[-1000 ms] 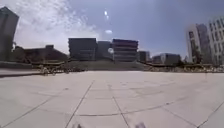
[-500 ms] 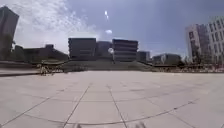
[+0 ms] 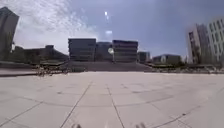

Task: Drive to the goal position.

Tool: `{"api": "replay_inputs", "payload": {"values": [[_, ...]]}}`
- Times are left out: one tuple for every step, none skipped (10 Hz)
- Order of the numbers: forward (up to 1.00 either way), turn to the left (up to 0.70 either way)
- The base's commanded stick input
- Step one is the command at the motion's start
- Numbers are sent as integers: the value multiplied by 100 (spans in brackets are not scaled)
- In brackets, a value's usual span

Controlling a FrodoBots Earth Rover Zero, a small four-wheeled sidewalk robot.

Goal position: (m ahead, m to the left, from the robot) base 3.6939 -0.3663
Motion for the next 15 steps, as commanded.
{"api": "replay_inputs", "payload": {"values": [[45, 3], [45, 3], [45, 3], [45, 3], [45, 3], [45, 3], [45, 3], [45, 3], [45, 3], [45, 3], [45, 3], [45, 3], [45, 3], [45, 3], [45, 3]]}}
